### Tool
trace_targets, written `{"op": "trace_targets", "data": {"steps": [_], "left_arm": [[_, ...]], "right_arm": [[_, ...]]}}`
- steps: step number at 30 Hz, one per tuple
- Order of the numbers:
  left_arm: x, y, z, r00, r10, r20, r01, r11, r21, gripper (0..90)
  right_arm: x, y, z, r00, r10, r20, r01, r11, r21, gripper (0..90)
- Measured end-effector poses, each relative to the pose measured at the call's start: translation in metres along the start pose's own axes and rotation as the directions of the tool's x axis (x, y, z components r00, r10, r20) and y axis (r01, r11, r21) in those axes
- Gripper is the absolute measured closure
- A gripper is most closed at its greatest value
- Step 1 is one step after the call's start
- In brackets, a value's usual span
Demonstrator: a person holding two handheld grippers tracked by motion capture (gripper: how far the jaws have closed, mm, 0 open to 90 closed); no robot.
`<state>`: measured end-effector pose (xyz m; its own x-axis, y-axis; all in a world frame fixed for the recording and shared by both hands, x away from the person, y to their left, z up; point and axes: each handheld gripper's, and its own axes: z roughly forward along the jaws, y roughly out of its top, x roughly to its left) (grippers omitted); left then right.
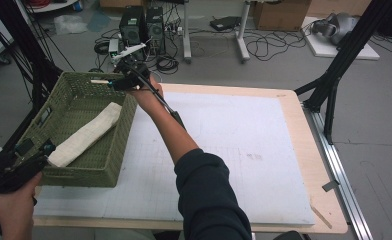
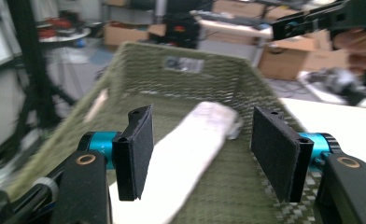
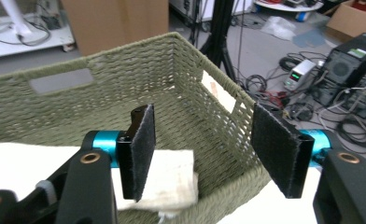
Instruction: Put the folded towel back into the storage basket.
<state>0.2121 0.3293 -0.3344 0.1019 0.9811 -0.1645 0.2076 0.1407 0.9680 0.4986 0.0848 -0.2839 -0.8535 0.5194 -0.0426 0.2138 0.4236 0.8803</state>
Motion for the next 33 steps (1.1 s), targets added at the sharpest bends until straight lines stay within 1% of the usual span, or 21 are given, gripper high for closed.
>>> {"op": "trace_targets", "data": {"steps": [1,2,4,6,8,11,12,15,17,18,22,25,26,28,31,32,33], "left_arm": [[-0.002,0.001,0.001,0.9998,-0.004,0.018,0.004,1.0000,-0.007,38.2],[-0.003,0.001,0.002,0.9993,-0.009,0.035,0.010,0.9999,-0.014,36.4],[-0.006,0.002,0.005,0.9980,-0.017,0.061,0.019,0.9996,-0.020,32.4],[-0.009,0.002,0.008,0.9960,-0.019,0.087,0.021,0.9997,-0.016,29.5],[-0.013,0.003,0.012,0.9941,-0.013,0.108,0.014,0.9998,-0.010,27.5],[-0.020,0.003,0.017,0.9895,0.006,0.145,-0.006,1.0000,-0.005,24.7],[-0.022,0.003,0.019,0.9871,0.009,0.160,-0.008,1.0000,-0.002,24.5],[-0.029,0.003,0.025,0.9786,0.015,0.205,-0.017,0.9998,0.009,25.0],[-0.034,0.004,0.029,0.9736,0.023,0.227,-0.026,0.9996,0.013,24.9],[-0.036,0.004,0.031,0.9701,0.024,0.242,-0.029,0.9995,0.015,24.9],[-0.045,0.002,0.039,0.9585,0.026,0.284,-0.035,0.9990,0.027,24.9],[-0.052,0.002,0.045,0.9497,0.036,0.311,-0.049,0.9982,0.034,24.9],[-0.054,0.002,0.048,0.9451,0.038,0.324,-0.052,0.9980,0.035,24.9],[-0.059,0.001,0.051,0.9391,0.048,0.340,-0.065,0.9972,0.038,24.9],[-0.067,0.002,0.057,0.9262,0.061,0.372,-0.082,0.9958,0.042,24.8],[-0.070,0.002,0.058,0.9237,0.064,0.378,-0.087,0.9953,0.043,24.7],[-0.073,0.002,0.060,0.9188,0.069,0.389,-0.092,0.9948,0.043,24.5]], "right_arm": [[-0.001,-0.002,-0.004,1.0000,-0.005,0.003,0.005,1.000,-0.008,38.3],[-0.002,-0.004,-0.008,0.9999,-0.009,-0.010,0.009,1.000,-0.016,38.1],[-0.004,-0.009,-0.017,0.9999,-0.007,-0.009,0.007,1.000,-0.016,35.3],[-0.007,-0.014,-0.026,0.9998,-0.019,-0.010,0.019,1.000,-0.020,33.7],[-0.010,-0.019,-0.035,0.9996,-0.027,-0.004,0.027,0.999,-0.025,31.4],[-0.015,-0.028,-0.047,0.9999,-0.013,0.000,0.013,1.000,-0.024,27.9],[-0.018,-0.032,-0.051,1.0000,-0.007,0.000,0.007,1.000,-0.016,24.6],[-0.024,-0.042,-0.062,0.9999,0.007,0.012,-0.007,1.000,-0.017,23.5],[-0.027,-0.051,-0.071,0.9998,0.001,0.019,-0.001,1.000,-0.021,23.1],[-0.028,-0.056,-0.076,0.9998,0.003,0.020,-0.002,1.000,-0.022,23.0],[-0.036,-0.074,-0.097,0.9991,0.019,0.039,-0.018,0.999,-0.028,22.2],[-0.042,-0.085,-0.114,0.9979,0.024,0.060,-0.022,0.999,-0.036,21.7],[-0.043,-0.089,-0.120,0.9975,0.028,0.064,-0.026,0.999,-0.042,21.7],[-0.047,-0.096,-0.131,0.9964,0.036,0.076,-0.033,0.998,-0.045,20.9],[-0.051,-0.107,-0.151,0.9941,0.047,0.098,-0.041,0.997,-0.059,19.8],[-0.051,-0.111,-0.157,0.9925,0.058,0.107,-0.053,0.997,-0.055,18.2],[-0.052,-0.114,-0.161,0.9920,0.057,0.112,-0.050,0.997,-0.059,18.1]]}}
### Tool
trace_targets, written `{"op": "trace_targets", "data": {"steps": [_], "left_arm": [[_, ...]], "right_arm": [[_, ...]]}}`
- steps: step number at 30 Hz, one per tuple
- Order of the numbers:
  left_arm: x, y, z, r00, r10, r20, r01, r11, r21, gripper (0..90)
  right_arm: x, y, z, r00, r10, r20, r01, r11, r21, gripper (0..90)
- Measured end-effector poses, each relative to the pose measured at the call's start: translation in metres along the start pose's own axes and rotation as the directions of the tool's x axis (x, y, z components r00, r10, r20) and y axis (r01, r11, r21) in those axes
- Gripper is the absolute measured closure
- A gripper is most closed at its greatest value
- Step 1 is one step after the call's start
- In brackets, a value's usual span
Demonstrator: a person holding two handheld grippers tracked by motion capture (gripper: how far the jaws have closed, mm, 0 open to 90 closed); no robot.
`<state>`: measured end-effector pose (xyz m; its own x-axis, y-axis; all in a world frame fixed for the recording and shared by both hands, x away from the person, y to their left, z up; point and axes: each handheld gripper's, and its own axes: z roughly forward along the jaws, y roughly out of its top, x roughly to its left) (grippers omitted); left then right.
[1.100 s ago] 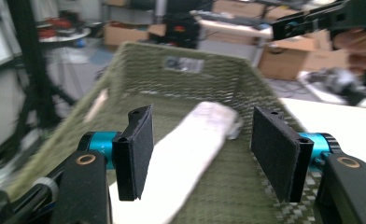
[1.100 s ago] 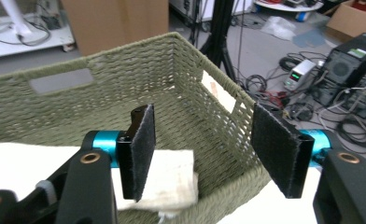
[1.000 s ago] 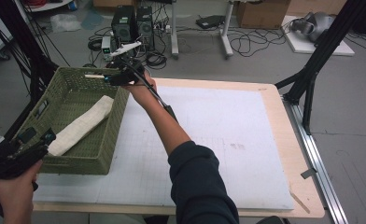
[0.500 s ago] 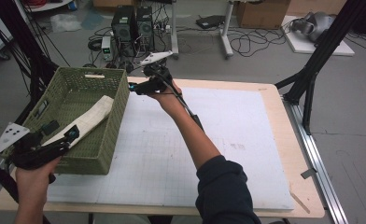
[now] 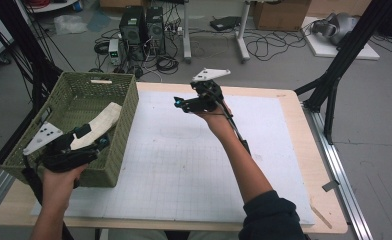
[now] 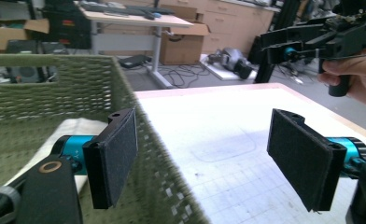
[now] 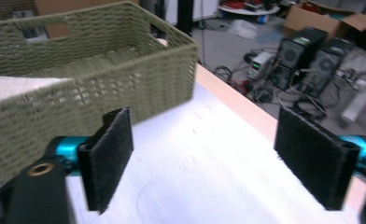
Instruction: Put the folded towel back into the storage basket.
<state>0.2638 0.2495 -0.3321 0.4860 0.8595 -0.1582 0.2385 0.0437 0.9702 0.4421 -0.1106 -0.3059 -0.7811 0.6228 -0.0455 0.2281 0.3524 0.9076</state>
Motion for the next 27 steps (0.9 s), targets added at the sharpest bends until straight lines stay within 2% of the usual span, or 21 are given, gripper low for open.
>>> {"op": "trace_targets", "data": {"steps": [4,6,12,20,27], "left_arm": [[-0.007,0.002,0.011,0.9997,0.008,0.024,-0.008,1.0000,0.003,20.8],[-0.010,0.002,0.016,0.9989,0.013,0.045,-0.013,0.9999,0.007,20.6],[-0.022,0.001,0.033,0.9942,0.027,0.104,-0.030,0.9994,0.020,20.6],[-0.038,-0.003,0.056,0.9846,0.051,0.167,-0.057,0.9978,0.033,20.8],[-0.057,0.004,0.065,0.9732,0.082,0.215,-0.087,0.9962,0.012,21.1]], "right_arm": [[-0.008,-0.020,-0.027,0.9992,0.022,0.034,-0.022,1.000,-0.009,17.9],[-0.012,-0.030,-0.038,0.9978,0.040,0.053,-0.040,0.999,-0.001,15.0],[-0.020,-0.057,-0.068,0.9923,0.071,0.102,-0.072,0.997,0.006,12.2],[-0.024,-0.099,-0.107,0.9841,0.093,0.151,-0.098,0.995,0.028,12.2],[-0.025,-0.132,-0.138,0.9721,0.128,0.196,-0.136,0.990,0.025,12.1]]}}
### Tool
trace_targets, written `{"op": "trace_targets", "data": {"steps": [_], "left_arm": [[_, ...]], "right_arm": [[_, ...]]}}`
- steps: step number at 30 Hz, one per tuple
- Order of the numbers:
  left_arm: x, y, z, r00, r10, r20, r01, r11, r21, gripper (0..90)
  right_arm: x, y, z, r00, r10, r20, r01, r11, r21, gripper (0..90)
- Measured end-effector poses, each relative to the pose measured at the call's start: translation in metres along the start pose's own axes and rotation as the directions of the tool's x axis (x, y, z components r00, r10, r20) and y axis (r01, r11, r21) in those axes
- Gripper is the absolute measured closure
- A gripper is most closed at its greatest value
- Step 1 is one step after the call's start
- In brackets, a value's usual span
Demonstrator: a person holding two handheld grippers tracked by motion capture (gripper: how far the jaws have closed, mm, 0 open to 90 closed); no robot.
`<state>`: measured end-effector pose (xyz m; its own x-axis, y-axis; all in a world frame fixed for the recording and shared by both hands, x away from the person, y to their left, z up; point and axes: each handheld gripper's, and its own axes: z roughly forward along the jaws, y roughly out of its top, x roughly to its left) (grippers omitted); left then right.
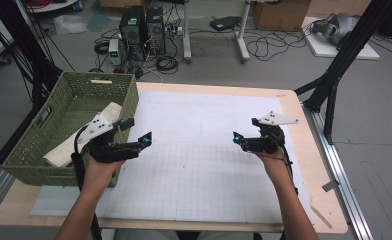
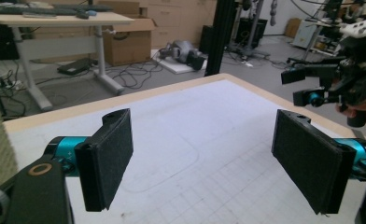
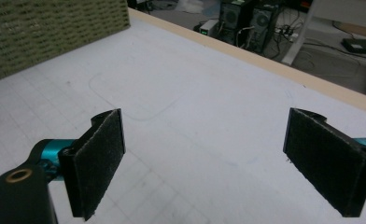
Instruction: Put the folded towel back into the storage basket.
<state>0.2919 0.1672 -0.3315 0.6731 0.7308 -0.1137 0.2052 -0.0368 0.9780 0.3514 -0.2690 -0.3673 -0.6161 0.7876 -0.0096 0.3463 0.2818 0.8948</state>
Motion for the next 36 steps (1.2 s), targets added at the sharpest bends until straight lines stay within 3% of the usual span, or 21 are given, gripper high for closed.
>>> {"op": "trace_targets", "data": {"steps": [5,10,13,15,19,29,36], "left_arm": [[-0.006,-0.005,0.015,0.9994,-0.013,0.032,0.012,0.9999,0.009,21.1],[-0.015,-0.012,0.031,0.9992,0.011,0.040,-0.012,0.9997,0.023,21.2],[-0.018,-0.019,0.042,0.9981,0.039,0.048,-0.041,0.9984,0.040,21.5],[-0.019,-0.025,0.049,0.9980,0.040,0.050,-0.042,0.9977,0.053,21.9],[-0.019,-0.036,0.059,0.9975,0.045,0.055,-0.049,0.9962,0.072,21.9],[-0.021,-0.055,0.068,0.9964,0.052,0.067,-0.058,0.9934,0.099,22.1],[-0.022,-0.056,0.067,0.9958,0.055,0.074,-0.063,0.9924,0.106,22.1]], "right_arm": [[-0.004,-0.015,-0.015,0.9994,0.017,0.030,-0.017,1.000,0.011,11.8],[-0.008,-0.026,-0.026,0.9983,0.030,0.051,-0.029,0.999,-0.017,11.8],[-0.009,-0.030,-0.030,0.9974,0.014,0.070,-0.013,1.000,-0.011,11.8],[-0.010,-0.032,-0.031,0.9964,-0.005,0.084,0.005,1.000,-0.003,11.8],[-0.013,-0.036,-0.036,0.9954,0.007,0.095,-0.006,1.000,-0.001,11.8],[-0.022,-0.044,-0.053,0.9914,0.060,0.117,-0.056,0.998,-0.029,11.8],[-0.020,-0.045,-0.054,0.9910,0.053,0.123,-0.051,0.998,-0.026,11.8]]}}
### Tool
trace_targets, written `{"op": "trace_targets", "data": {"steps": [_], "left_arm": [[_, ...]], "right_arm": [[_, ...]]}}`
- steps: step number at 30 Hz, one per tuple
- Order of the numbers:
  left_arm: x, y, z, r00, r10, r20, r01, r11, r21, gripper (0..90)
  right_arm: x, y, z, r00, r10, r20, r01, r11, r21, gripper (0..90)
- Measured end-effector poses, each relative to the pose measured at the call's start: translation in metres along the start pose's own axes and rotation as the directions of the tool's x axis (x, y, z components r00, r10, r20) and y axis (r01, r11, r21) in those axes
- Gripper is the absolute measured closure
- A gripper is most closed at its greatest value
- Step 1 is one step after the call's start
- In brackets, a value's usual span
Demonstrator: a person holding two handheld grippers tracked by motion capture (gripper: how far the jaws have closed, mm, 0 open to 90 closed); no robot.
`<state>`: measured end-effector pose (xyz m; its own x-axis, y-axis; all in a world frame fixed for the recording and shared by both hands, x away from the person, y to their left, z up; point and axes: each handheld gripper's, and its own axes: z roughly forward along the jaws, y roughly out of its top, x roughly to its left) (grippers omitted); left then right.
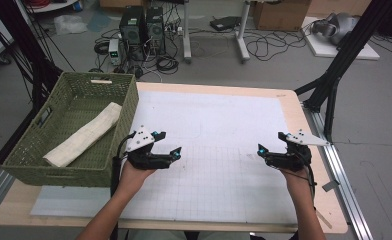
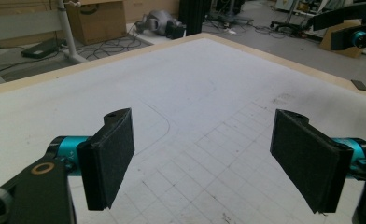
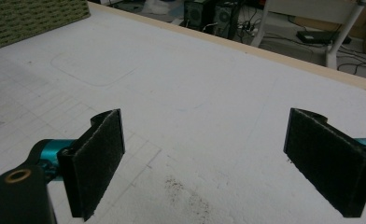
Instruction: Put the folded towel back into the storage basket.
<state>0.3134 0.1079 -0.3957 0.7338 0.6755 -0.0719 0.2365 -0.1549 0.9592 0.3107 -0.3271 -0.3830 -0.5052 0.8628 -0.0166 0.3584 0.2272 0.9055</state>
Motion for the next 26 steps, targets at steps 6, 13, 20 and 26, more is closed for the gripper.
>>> {"op": "trace_targets", "data": {"steps": [6,13,20,26], "left_arm": [[0.0009,0.0003,-0.0012,1.0000,-0.004,-0.004,0.004,1.0000,-0.004,22.1],[0.0013,-0.0004,-0.0009,1.0000,-0.006,-0.004,0.006,1.0000,0.000,22.1],[0.0010,-0.0037,0.0004,1.0000,-0.008,-0.005,0.008,1.0000,0.006,22.2],[0.0015,-0.0036,0.0002,0.9999,-0.007,-0.007,0.007,1.0000,0.003,22.2]], "right_arm": [[0.0012,-0.0002,-0.0006,1.0000,0.000,0.000,0.000,1.000,0.002,11.8],[0.0003,-0.0005,0.0009,1.0000,0.002,-0.005,-0.002,1.000,0.006,11.8],[0.0004,-0.0007,0.0015,0.9999,0.000,-0.012,0.001,1.000,0.011,11.8],[0.0006,-0.0005,0.0016,0.9999,0.004,-0.015,-0.003,1.000,0.007,11.7]]}}
